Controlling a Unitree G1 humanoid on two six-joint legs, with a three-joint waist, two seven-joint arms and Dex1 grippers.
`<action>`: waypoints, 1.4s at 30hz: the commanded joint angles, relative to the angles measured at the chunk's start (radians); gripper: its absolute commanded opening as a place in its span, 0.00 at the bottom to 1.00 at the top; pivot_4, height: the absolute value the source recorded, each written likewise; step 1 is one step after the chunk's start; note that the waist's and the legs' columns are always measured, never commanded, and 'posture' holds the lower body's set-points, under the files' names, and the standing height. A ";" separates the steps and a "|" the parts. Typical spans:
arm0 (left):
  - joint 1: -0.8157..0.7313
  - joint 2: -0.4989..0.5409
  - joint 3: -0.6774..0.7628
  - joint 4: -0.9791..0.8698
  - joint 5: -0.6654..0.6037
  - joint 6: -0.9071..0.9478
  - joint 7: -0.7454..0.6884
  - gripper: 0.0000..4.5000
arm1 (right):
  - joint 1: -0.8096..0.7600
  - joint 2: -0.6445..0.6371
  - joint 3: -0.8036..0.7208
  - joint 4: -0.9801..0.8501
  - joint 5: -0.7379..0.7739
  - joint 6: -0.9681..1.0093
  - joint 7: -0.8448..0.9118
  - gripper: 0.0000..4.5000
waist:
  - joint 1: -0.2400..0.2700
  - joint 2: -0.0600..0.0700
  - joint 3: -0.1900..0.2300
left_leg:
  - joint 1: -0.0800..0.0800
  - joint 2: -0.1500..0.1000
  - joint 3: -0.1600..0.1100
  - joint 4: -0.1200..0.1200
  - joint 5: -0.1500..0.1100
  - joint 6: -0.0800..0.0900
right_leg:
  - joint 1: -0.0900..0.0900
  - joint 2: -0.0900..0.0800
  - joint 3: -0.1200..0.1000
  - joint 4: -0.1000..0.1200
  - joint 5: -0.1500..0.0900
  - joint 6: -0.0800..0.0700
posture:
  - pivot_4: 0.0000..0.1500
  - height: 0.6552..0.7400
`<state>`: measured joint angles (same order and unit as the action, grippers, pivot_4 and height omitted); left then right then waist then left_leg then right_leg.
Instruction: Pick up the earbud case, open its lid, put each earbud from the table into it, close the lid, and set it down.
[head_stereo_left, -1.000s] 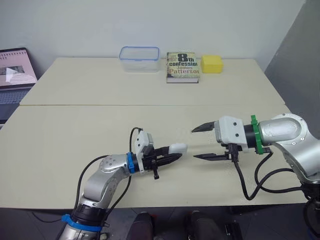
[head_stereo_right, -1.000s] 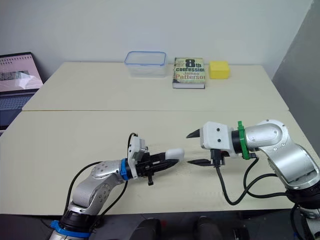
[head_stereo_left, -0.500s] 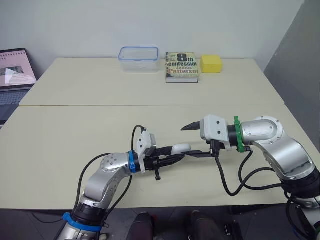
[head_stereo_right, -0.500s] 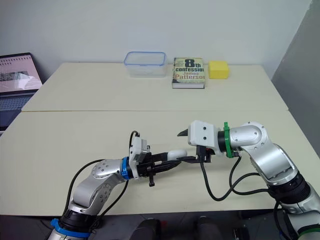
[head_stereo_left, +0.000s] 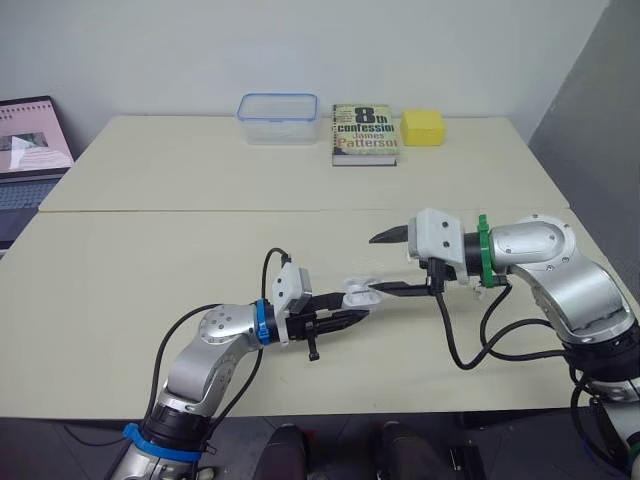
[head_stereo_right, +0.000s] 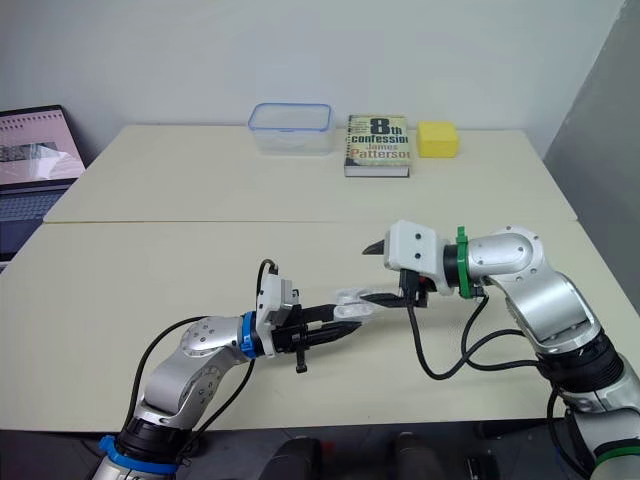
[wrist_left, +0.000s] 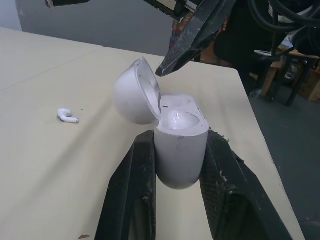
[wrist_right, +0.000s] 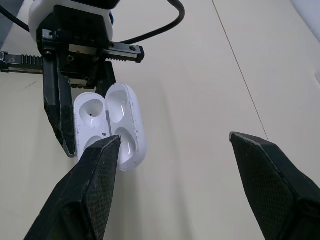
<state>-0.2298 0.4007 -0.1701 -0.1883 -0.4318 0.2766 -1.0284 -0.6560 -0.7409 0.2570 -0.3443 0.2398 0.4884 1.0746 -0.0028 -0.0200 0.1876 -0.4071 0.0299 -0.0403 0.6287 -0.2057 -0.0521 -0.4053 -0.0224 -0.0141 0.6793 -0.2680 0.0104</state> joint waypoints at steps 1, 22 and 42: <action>-0.005 -0.016 0.023 -0.016 -0.016 -0.039 0.010 0.18 | -0.007 -0.011 -0.048 -0.025 0.021 -0.001 0.002 0.80 | 0.000 0.000 0.000 | 0.000 0.000 0.000 0.000 0.000 0.000 | 0.000 0.000 0.000 0.000 0.000 0.000 | 1.00 1.00; -0.039 -0.125 0.199 0.107 0.034 -0.242 0.263 0.18 | 0.737 -0.156 -0.755 -0.015 0.145 -0.091 -0.010 0.80 | 0.003 -0.001 0.000 | 0.002 0.000 0.004 0.000 0.000 0.000 | 0.001 0.000 0.003 -0.001 0.001 0.001 | 1.00 1.00; 0.007 -0.087 0.241 0.069 0.034 -0.246 0.310 0.18 | 0.934 -0.166 -0.868 0.075 0.121 -0.140 -0.032 1.00 | 0.001 -0.001 0.000 | 0.006 0.000 0.010 -0.001 -0.001 0.000 | 0.003 0.000 0.007 -0.001 0.001 0.002 | 1.00 1.00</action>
<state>-0.2182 0.3084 0.0580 -0.0688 -0.3917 0.0509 -0.7263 0.2912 -0.8883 -0.5744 -0.2552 0.3404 0.3469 1.0437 -0.0019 -0.0214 0.1878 -0.4013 0.0298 -0.0305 0.6281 -0.2067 -0.0526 -0.4026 -0.0226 -0.0070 0.6784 -0.2671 0.0123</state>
